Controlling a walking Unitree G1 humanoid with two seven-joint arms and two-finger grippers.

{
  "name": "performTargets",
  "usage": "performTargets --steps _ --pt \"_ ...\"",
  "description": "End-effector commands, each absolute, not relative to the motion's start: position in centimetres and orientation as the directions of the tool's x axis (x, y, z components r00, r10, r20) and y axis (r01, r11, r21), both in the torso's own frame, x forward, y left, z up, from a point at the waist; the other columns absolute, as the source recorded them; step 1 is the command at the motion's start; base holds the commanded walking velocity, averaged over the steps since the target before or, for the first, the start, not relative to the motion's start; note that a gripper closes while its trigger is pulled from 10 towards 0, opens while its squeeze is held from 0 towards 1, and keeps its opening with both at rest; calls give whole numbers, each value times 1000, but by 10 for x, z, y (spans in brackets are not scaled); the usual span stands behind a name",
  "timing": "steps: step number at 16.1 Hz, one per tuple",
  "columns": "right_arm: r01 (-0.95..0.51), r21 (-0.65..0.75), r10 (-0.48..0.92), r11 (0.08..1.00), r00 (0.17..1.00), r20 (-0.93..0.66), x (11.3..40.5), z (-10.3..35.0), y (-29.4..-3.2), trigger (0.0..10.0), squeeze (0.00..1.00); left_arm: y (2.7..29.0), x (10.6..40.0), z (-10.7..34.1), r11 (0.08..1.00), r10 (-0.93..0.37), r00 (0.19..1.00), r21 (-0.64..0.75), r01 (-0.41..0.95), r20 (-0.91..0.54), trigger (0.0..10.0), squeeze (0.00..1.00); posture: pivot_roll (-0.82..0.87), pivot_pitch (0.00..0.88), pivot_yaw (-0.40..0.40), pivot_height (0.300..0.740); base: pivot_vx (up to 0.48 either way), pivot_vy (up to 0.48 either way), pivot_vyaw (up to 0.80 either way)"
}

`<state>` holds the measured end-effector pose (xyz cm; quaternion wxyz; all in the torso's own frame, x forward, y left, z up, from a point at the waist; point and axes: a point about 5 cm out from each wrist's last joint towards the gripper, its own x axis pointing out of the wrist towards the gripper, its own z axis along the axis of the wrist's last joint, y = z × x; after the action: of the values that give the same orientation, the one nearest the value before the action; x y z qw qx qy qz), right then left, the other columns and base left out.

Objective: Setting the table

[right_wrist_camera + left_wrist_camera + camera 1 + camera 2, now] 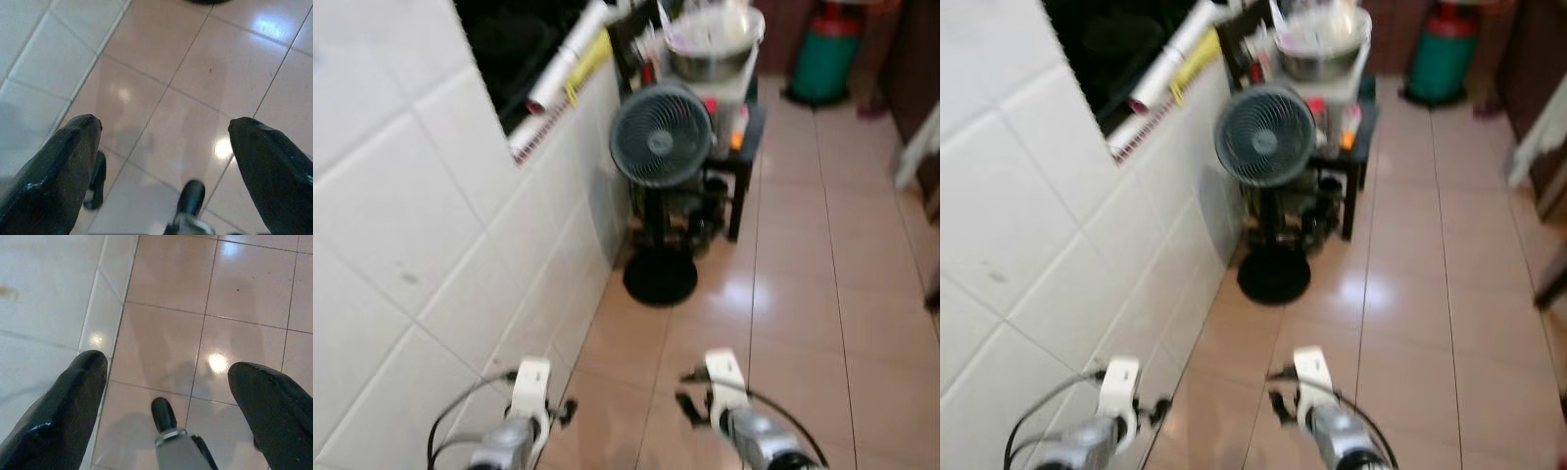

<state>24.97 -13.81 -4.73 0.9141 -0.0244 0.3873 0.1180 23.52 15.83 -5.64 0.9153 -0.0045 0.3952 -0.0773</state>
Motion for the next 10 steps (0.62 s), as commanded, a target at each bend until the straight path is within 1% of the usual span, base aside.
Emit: performTargets --steps 1,3,4,5,7,9,10 --pt "-252 49 212 966 674 -708 251 -46 -137 10000 0 167 238 -54 990 -129 687 -56 127 -715 10000 0 -103 204 137 740 0 0 0" --pt "-287 16 213 958 670 -711 248 -48 -134 10000 0 178 243 -49 997 -76 710 -70 38 -700 10000 0 -48 194 121 740 0 0 0" --pt "-330 -19 220 944 668 -711 246 -49 -127 10000 0 182 244 -48 997 -67 721 -69 26 -690 10000 0 -10 185 99 740 0 0 0" --pt "-356 32 275 934 657 -702 242 -51 -113 10000 0 190 241 -49 997 -28 727 -70 -27 -686 10000 0 39 184 79 740 0 0 0" --pt "-435 5 319 900 651 -689 240 -50 -101 10000 0 196 235 -52 992 1 724 -92 -88 -689 10000 0 79 199 62 740 0 0 0" --pt "-477 -12 341 879 646 -683 237 -50 -93 10000 0 198 224 -58 993 -3 708 -84 -79 -706 10000 0 95 215 41 740 0 0 0" --pt "-472 -24 332 881 654 -680 238 -50 -92 10000 0 199 219 -61 993 8 699 -76 -89 -715 10000 0 99 215 32 740 0 0 0"
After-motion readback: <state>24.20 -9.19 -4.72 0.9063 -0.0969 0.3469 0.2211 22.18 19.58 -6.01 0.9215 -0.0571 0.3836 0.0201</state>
